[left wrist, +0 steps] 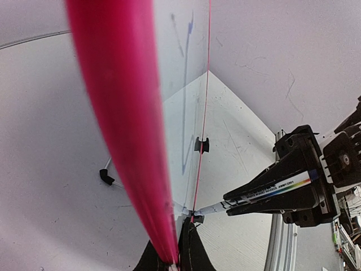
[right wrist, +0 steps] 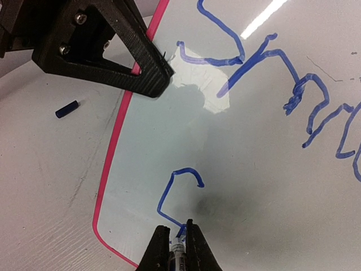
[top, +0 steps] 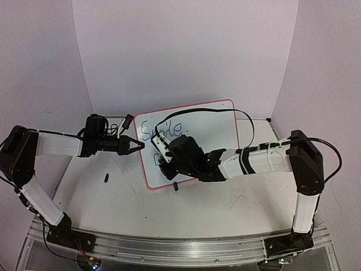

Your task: Write a sentence on the whiteboard

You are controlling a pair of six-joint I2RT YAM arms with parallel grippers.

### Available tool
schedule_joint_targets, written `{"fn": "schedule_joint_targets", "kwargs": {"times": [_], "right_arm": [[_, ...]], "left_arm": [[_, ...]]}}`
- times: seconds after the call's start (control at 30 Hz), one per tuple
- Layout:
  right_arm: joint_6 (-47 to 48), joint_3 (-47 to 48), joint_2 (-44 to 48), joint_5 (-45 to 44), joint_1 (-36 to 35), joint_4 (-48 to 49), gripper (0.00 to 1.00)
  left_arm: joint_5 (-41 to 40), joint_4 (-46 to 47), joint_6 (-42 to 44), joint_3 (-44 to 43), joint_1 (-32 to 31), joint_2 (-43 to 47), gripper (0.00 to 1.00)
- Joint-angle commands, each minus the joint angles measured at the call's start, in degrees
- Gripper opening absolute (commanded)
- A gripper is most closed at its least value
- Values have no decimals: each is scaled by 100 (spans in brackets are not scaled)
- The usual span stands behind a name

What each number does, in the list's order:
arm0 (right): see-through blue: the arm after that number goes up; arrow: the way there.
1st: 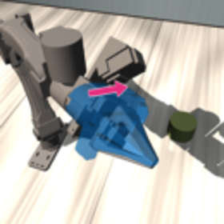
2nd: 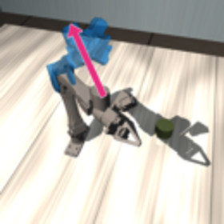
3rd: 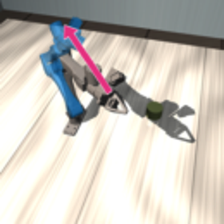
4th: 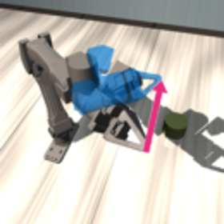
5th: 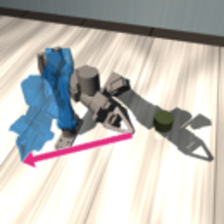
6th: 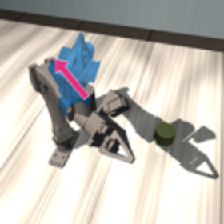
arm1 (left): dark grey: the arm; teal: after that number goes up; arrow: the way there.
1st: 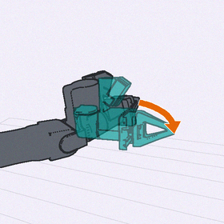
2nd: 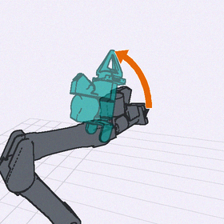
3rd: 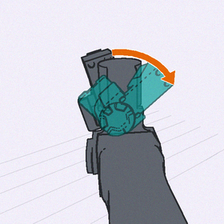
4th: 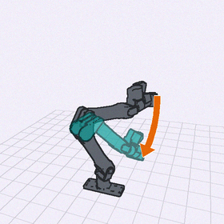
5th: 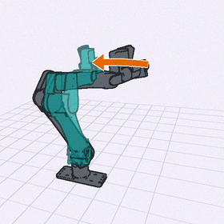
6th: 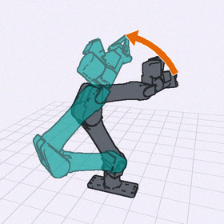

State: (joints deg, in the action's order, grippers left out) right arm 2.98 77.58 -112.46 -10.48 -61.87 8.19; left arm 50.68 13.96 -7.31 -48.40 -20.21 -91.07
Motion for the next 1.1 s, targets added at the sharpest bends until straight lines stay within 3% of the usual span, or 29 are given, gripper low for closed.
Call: {"fn": "schedule_joint_targets", "kwargs": {"times": [0.0,0.73,0.9,1.07], "right_arm": [[-111,-119,-22,-86,43,69,0],[-254,511,-517,222,-138,201,0],[-397,573,-167,299,-147,201,0],[-350,36,616,75,-61,201,0]], "left_arm": [[-1157,-547,556,53,-76,-204,0],[-1172,-552,564,46,-76,-201,0],[-1192,-550,573,38,-72,-238,0],[-1199,-552,581,50,-73,-259,0]]}}
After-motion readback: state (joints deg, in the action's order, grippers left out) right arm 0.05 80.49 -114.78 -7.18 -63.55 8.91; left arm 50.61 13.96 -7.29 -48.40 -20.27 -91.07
